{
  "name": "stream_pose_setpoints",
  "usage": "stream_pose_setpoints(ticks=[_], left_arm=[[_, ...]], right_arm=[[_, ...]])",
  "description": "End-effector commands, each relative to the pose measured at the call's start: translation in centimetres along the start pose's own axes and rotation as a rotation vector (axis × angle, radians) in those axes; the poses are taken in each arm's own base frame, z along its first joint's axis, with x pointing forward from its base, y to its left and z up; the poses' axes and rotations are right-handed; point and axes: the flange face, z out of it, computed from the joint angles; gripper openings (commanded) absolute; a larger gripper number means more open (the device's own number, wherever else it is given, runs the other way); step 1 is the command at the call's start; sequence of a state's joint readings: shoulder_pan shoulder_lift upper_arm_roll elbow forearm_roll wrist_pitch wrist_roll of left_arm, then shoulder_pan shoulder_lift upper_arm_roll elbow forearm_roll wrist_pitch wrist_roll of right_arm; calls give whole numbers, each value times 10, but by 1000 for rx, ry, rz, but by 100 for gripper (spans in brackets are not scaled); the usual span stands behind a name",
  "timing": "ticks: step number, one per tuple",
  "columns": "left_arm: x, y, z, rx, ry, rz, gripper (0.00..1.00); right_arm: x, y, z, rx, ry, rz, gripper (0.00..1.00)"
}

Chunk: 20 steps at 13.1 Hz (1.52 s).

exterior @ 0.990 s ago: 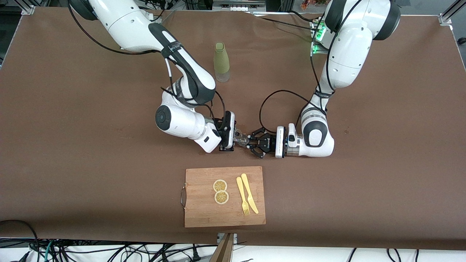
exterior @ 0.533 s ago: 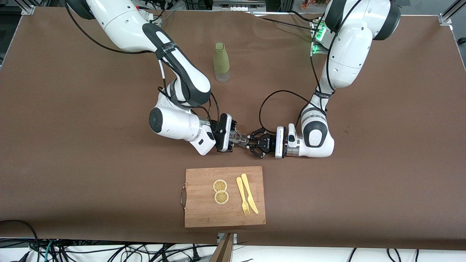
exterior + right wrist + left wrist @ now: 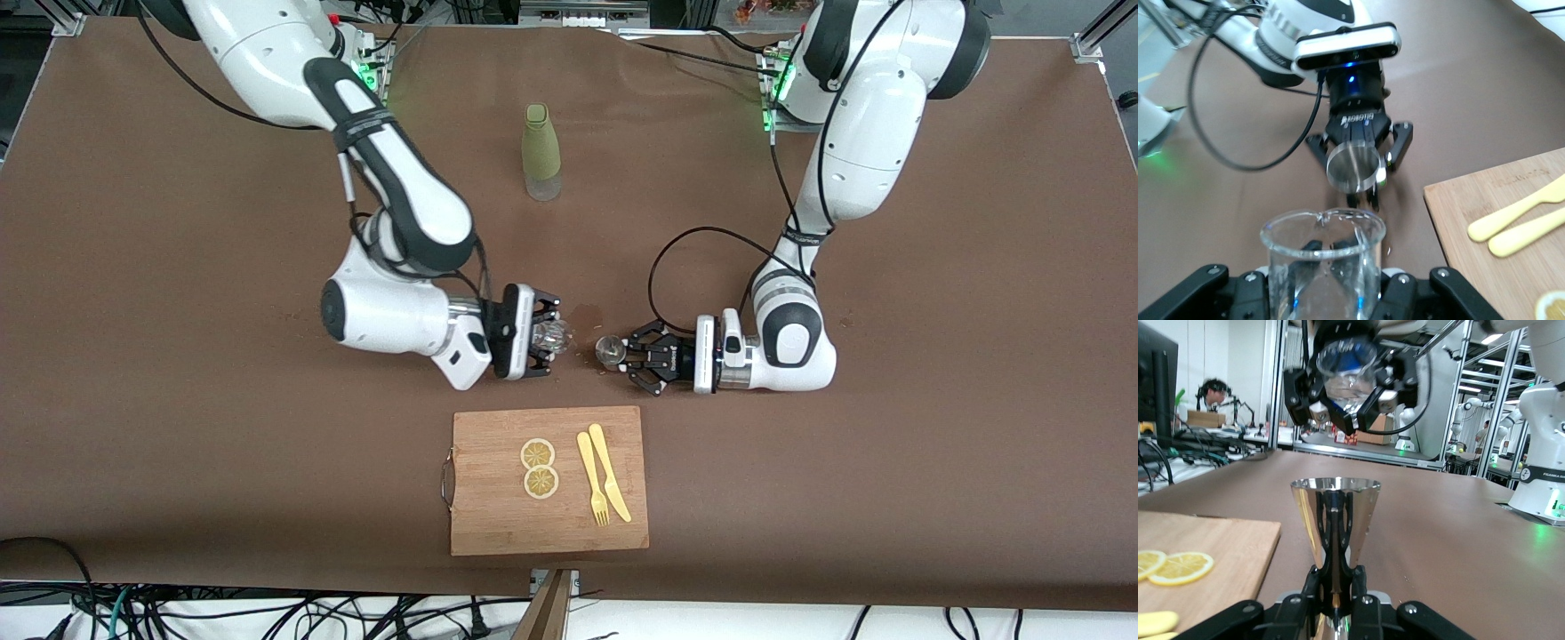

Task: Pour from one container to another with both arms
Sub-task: 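Lower the glass with the right gripper while the left gripper lowers the jigger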

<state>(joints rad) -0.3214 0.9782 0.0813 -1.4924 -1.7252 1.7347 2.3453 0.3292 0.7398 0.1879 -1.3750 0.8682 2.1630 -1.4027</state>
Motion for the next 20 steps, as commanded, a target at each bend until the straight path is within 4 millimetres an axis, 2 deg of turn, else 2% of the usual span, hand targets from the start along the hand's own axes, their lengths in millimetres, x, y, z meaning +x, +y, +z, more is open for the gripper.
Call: stream_pose_setpoints(ticks=[1,4,6,8,10,12,14,17,19,20], left_arm=[[0,-4,-43,-30,36,69,0],[-2,-5,-122,-80,39,82,0],[-8,2,-184,-100,47,82,0],[-14,12,-234,-118,31,84,0],[-30,26,-276,-91,58,96,0],[-49,44,-317,-62,65,96,0],[-68,59,-352,-30,90,116,0],[-92,88,-388,-6,89,125,0],[-96,100,-414,12,60,137,0],[-96,104,-419,5,60,139,0]], right_arm=[[-29,11,-56,61,54,-34,0],[-74,37,-110,63,95,-104,0],[-125,52,-147,69,144,-143,0],[-166,59,-159,93,218,-219,0],[-212,58,-176,110,263,-272,0],[-264,61,-179,128,318,-299,0],[-304,63,-179,127,361,-330,0],[-373,66,-154,126,430,-353,0],[-405,64,-139,125,463,-354,0],[-418,64,-133,120,473,-354,0]])
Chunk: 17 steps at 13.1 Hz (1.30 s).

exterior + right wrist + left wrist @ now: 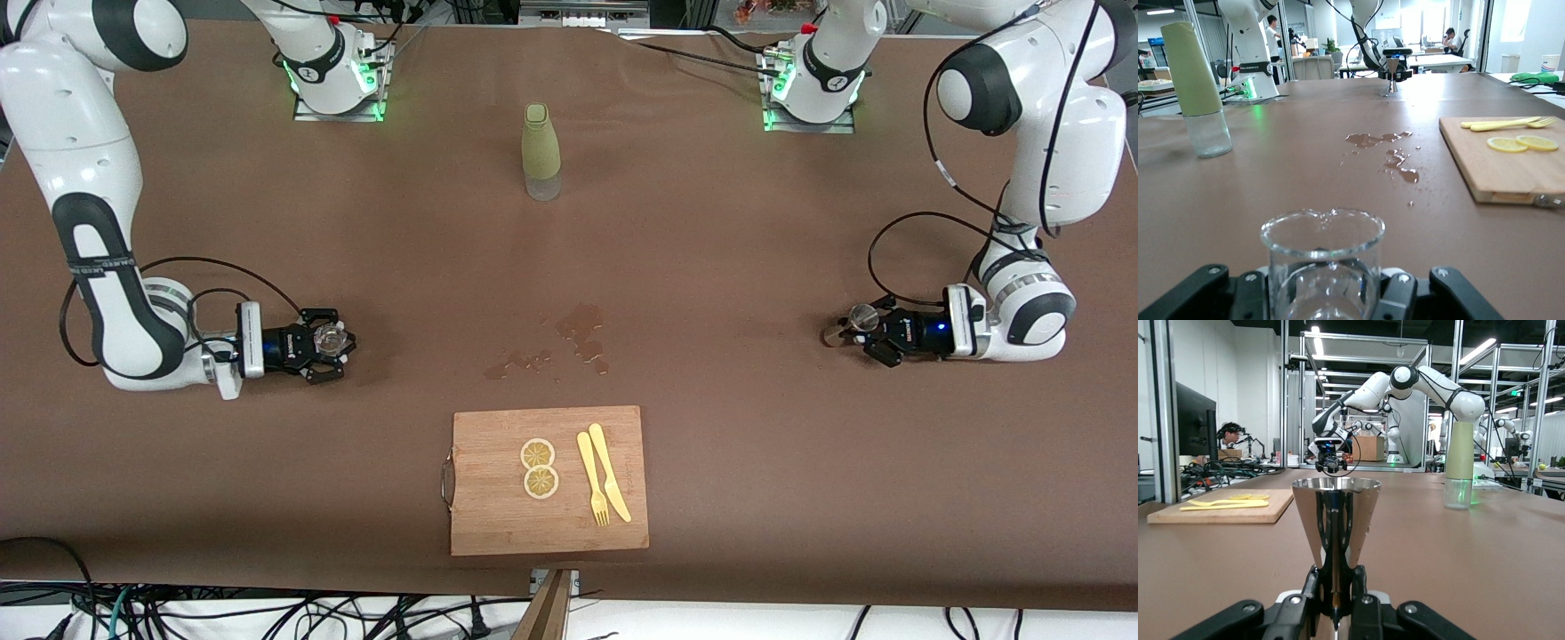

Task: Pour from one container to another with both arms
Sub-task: 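Lower the glass with the right gripper while the left gripper lowers the jigger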

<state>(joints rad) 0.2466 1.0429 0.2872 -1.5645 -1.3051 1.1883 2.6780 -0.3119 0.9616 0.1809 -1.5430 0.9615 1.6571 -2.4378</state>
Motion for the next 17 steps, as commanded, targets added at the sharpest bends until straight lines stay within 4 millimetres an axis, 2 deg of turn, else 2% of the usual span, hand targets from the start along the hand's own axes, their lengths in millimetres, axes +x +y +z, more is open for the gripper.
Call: stream_pose_setpoints(ticks=[1,2,4,5,6,11,12,13,14,15,17], left_arm=[[6,11,-13,-21,3,63,0],[3,17,-18,-14,-2,68,0],[-5,26,-18,-58,-17,74,0],[-9,29,-18,-58,-15,80,0],[-13,31,-17,-60,-13,81,0],[-27,36,-17,-63,-24,72,0],[-30,35,-19,-63,-46,61,9],[-30,33,-21,-58,-63,62,41],[-27,30,-23,-57,-77,64,96],[-23,25,-26,-52,-94,33,100],[-7,6,-35,-53,-164,-37,100]], right_arm=[[-28,-10,2,-26,74,-19,0],[-40,-15,3,-39,94,-20,0],[-48,-19,2,-43,107,-13,0],[-50,-21,-1,-47,110,-8,33],[-51,-23,-1,-48,113,4,99],[-63,-40,-39,-47,75,37,100],[-64,-44,-52,-47,56,40,100],[-63,-48,-61,-41,46,57,100],[-59,-53,-76,-37,21,90,100],[-47,-52,-89,-26,-8,104,100],[-21,-56,-120,-13,-72,179,100]])
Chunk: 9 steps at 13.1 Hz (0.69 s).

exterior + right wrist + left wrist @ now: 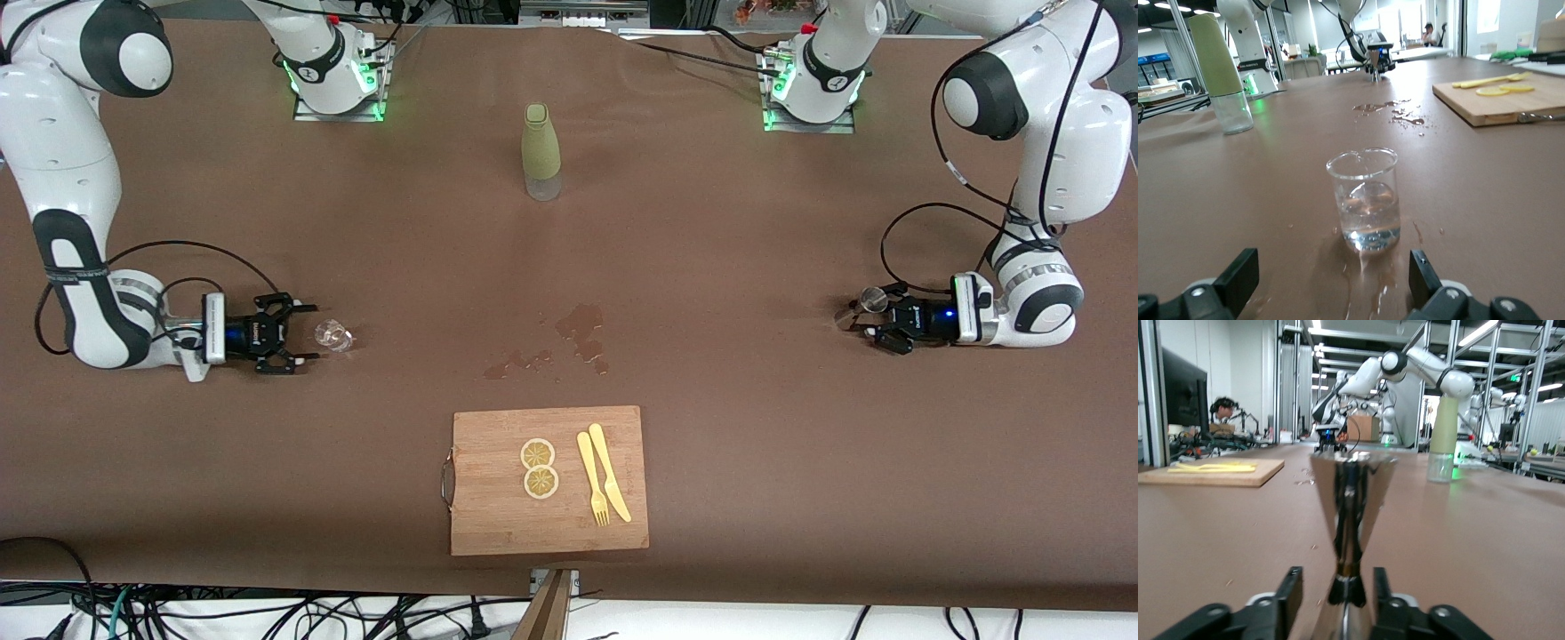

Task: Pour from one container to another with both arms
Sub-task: 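Open both grippers, releasing the jigger and the glass on the table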

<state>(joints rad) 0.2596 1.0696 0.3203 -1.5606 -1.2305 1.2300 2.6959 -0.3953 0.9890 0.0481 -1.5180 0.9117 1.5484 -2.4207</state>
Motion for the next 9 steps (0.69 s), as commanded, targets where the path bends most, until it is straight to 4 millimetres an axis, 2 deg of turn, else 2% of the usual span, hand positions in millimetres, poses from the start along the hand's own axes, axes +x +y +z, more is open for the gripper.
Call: stream_pose_setpoints(ticks=[1,3,6,8,9], left_arm=[[27,-22,-19,-39,-123,-42,100],[57,-39,-31,-69,-203,-155,100],[101,-51,-43,-73,-316,-423,100],[143,-58,-45,-65,-421,-600,100],[171,-63,-48,-49,-494,-679,100]], right_arm=[[48,-9,-45,15,-79,118,100],[90,-12,-70,15,-178,217,100],[132,-15,-75,49,-249,399,100],[166,-20,-91,32,-337,469,100],[182,-23,-97,13,-373,524,100]])
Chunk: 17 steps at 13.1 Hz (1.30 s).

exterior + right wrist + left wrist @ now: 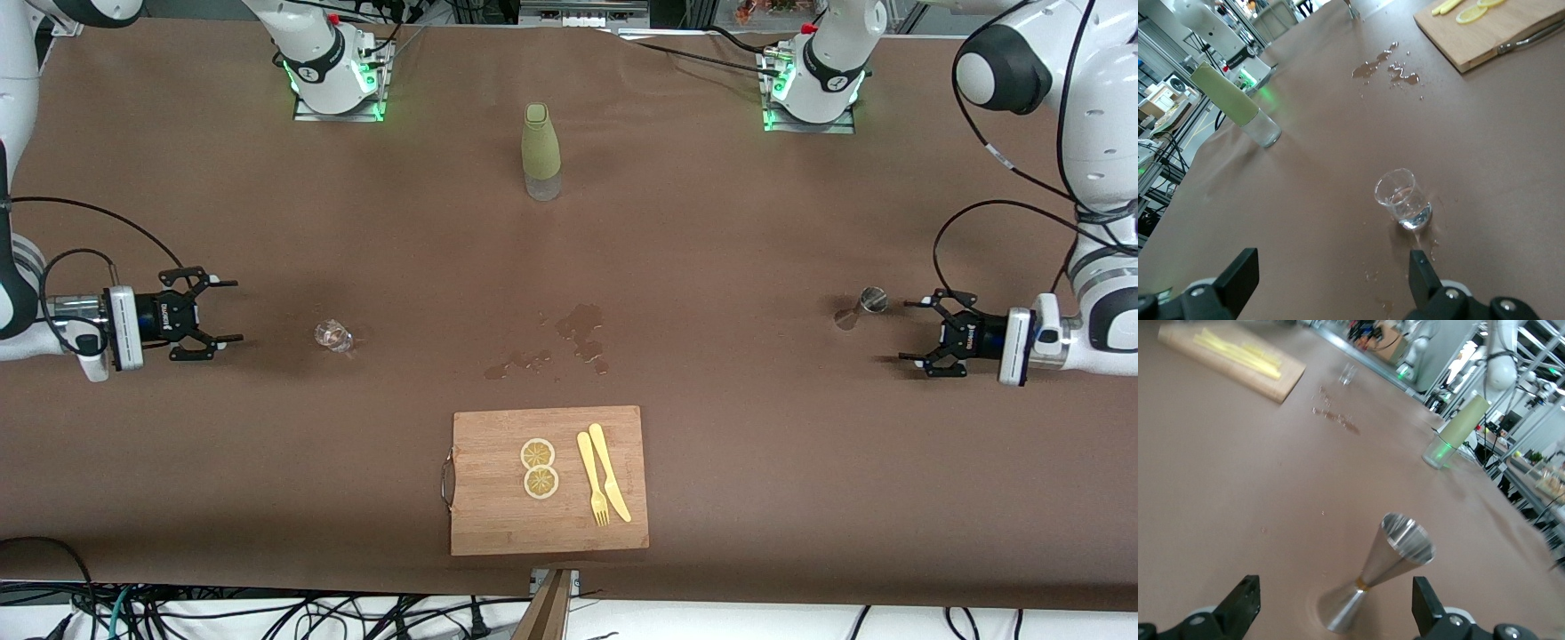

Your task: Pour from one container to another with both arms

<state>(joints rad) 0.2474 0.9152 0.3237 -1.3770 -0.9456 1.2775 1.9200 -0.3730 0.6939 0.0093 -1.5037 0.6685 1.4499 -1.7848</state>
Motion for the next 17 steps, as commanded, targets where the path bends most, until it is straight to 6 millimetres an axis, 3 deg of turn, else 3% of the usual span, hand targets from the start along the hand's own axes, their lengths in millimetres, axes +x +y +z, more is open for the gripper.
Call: stream_pose_setpoints(ticks=[1,4,8,9,11,13,17], left_arm=[[66,30,-26,49,-180,-208,100],[139,72,-40,157,-323,-490,100],[213,111,-27,286,-409,-743,100],[230,121,-23,325,-425,-810,100],[274,151,-13,466,-499,-888,100],[313,179,0,604,-628,-819,100],[344,209,-3,721,-694,-724,100]], right_arm=[[26,-30,-25,-31,-111,146,100],[93,-68,-48,-119,-203,243,100],[142,-105,-63,-214,-286,329,100],[158,-122,-72,-262,-315,369,100],[209,-165,-61,-374,-410,486,100],[262,-203,-40,-481,-480,573,100],[278,-240,-12,-685,-536,818,100]])
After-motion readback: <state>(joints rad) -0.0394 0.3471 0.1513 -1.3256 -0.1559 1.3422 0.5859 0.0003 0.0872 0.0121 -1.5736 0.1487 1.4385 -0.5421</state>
